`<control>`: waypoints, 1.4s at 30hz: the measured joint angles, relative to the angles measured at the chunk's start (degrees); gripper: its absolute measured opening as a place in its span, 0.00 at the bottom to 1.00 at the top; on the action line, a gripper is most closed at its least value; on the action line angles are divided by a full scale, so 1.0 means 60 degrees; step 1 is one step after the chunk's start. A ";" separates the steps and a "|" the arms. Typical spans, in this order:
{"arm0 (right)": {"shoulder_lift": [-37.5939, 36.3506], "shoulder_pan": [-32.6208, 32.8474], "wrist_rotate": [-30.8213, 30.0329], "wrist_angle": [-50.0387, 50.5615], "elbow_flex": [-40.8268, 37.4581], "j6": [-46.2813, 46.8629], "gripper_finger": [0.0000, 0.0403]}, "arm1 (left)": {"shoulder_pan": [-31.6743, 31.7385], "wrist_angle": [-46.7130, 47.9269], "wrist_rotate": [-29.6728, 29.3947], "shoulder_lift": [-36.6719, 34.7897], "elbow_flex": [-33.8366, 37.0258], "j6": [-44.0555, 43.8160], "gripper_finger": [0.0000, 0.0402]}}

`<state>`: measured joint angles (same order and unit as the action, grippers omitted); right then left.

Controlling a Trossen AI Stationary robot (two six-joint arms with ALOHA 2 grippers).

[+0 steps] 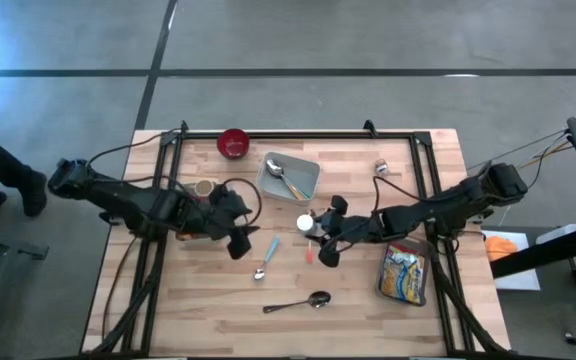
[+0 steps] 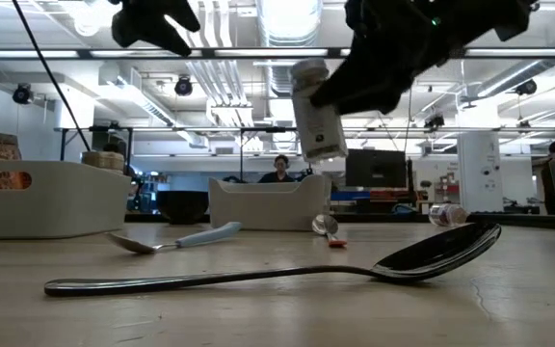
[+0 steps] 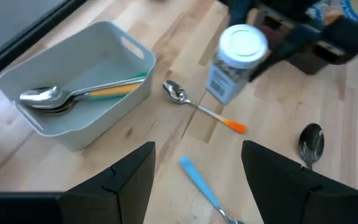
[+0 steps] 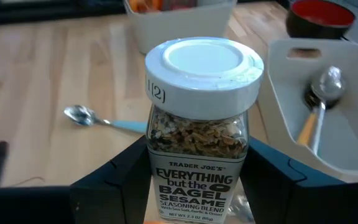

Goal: Pick & Place Food Item
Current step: Put the white seasoning bottle into the left gray bin

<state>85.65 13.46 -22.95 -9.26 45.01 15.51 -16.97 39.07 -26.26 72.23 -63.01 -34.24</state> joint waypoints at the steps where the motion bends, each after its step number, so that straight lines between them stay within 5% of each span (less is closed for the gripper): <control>1: 0.0000 -0.0034 0.0040 0.0009 0.0067 0.0009 0.49 | 0.0124 0.0025 0.0100 0.0000 -0.0027 -0.0003 0.60; 18: 0.0110 -0.0503 0.1679 0.0481 0.0890 -0.0167 0.49 | 0.1055 0.0363 0.2257 0.1352 -0.1872 0.1411 0.60; 31: 0.1487 -0.0493 0.2684 0.0545 0.1987 -0.0492 0.49 | 0.1033 0.3929 0.2855 0.4115 -0.4921 0.2981 0.60; 42: 0.1770 -0.0476 0.3116 0.0490 0.2478 -0.0779 0.49 | 0.0939 0.3674 0.3650 0.4260 -0.5069 0.3720 0.60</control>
<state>96.26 10.60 -4.25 -6.32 59.88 10.84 -11.33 61.11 -4.36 97.78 -93.43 -11.92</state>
